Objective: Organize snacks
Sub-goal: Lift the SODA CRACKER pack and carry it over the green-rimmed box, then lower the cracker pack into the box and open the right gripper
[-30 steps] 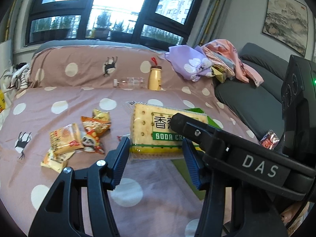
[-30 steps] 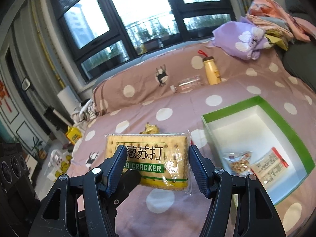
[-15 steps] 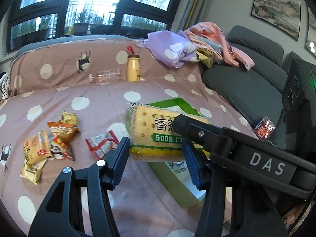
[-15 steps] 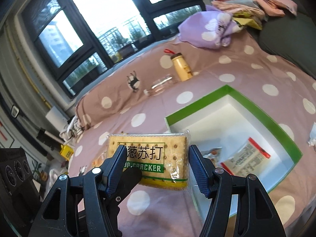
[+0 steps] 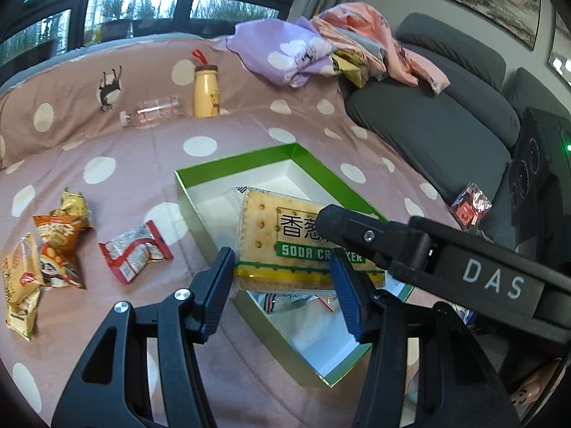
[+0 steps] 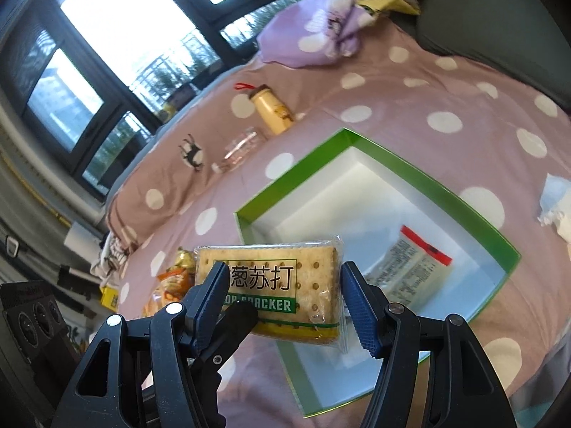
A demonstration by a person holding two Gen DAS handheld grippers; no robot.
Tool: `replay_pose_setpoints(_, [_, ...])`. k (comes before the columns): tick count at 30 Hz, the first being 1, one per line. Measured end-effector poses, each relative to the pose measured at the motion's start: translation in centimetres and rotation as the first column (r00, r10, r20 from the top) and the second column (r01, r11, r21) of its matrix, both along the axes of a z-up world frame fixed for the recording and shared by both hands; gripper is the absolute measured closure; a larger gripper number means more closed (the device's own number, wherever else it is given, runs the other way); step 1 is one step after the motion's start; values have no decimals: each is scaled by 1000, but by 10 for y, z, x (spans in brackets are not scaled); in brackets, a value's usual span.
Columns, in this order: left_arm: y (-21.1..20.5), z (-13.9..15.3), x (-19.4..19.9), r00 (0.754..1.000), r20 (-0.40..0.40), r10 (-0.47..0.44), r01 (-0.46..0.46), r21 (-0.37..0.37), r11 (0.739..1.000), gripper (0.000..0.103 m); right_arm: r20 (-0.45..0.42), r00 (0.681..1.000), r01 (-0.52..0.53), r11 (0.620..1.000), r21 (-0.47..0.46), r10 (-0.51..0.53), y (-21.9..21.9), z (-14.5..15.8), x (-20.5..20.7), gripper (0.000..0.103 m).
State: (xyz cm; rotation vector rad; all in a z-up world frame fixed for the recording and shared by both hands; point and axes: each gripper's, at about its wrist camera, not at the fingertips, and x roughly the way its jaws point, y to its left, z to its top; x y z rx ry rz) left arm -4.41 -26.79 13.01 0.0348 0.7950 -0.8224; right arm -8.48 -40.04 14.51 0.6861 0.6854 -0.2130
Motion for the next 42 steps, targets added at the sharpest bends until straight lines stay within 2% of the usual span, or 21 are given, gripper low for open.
replay_pose_setpoints(9, [-24,-23,6,995,-88,-36,39,26,999,49,-88,995,54,998,35,-51,-22,-21,4,36])
replay_pose_setpoints(19, [-38,-39,8,990,-134,-53,63,67,996,50,-170,983,86,995,58,-75,-37,-41,6,36])
replay_pose_setpoints(22, [-39,-42,10,986,-159,-54,65,65,996,51,-180,981,88,994,67,-75,-39,-44,7,36])
replay_pose_setpoints(29, [-36,-41,11,986,-160,-45,53,46,998,50,-224,969,120,992,45,-107,-41,-48,10,36])
replay_pose_setpoints(32, [-27,-36,12,987,-156,-43,47,20,999,46,-214,968,143,988,58,-128,-45,-48,8,35])
replay_pose_setpoints(34, [-17,-30,12,990,-140,-25,26,6,1000,38,-197,972,147,987,71,-131,-46,-46,7,26])
replay_pose_setpoints(35, [-12,-26,12,992,-129,-12,13,4,1000,33,-187,973,151,986,65,-136,-45,-44,6,24])
replay_pose_setpoints(39, [20,-13,14,994,-99,44,-47,-26,999,25,-141,980,145,989,15,-141,-33,-30,6,23])
replay_pose_setpoints(40, [30,-10,16,993,-98,63,-66,-34,997,19,-123,983,135,991,2,-133,-28,-25,7,23])
replay_pose_setpoints(42, [53,-5,17,991,-87,106,-111,-54,992,17,-90,990,111,994,-22,-113,-17,-17,9,18])
